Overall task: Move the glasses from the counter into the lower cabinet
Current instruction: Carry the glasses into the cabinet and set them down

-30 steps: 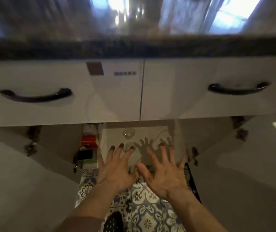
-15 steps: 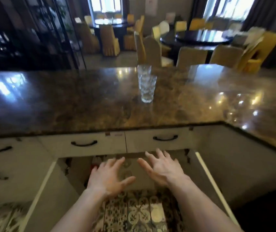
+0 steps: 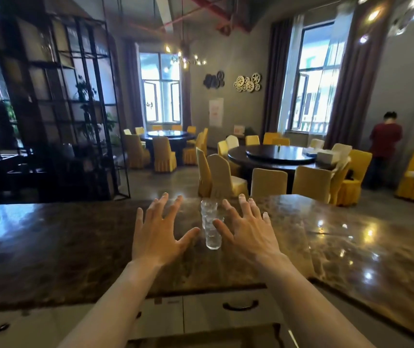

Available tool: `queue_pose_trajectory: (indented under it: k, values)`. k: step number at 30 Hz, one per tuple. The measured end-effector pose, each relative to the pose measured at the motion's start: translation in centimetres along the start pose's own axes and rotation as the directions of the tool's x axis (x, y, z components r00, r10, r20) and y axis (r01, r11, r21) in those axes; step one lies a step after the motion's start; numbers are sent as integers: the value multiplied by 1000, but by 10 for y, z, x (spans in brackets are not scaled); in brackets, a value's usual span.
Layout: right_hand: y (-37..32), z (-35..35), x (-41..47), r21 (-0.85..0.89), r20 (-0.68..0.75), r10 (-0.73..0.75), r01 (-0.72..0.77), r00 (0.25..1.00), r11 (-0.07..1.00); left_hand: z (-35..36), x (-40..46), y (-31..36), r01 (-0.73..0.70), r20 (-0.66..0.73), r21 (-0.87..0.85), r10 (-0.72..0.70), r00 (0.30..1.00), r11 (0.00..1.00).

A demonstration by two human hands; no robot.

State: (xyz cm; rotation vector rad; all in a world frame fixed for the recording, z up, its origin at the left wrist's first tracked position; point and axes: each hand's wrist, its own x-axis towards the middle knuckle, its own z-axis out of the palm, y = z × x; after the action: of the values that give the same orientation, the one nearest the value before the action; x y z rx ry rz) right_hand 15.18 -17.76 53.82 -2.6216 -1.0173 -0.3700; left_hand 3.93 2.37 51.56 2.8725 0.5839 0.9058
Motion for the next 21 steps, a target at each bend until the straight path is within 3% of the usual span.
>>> queue_pose_trajectory:
  k: [11, 16, 21]
  values:
    - [26, 23, 34, 32, -22, -57, 57, 998, 998, 17, 29, 7, 34, 10, 47, -35, 999, 998]
    - [35, 54, 60, 55, 8, -63, 63, 998, 997, 37, 52, -7, 70, 74, 55, -74, 995, 996]
    - [53, 109, 104, 6, 85, -39, 39, 996, 999, 105, 99, -41, 24, 212, 21, -28, 977, 1000]
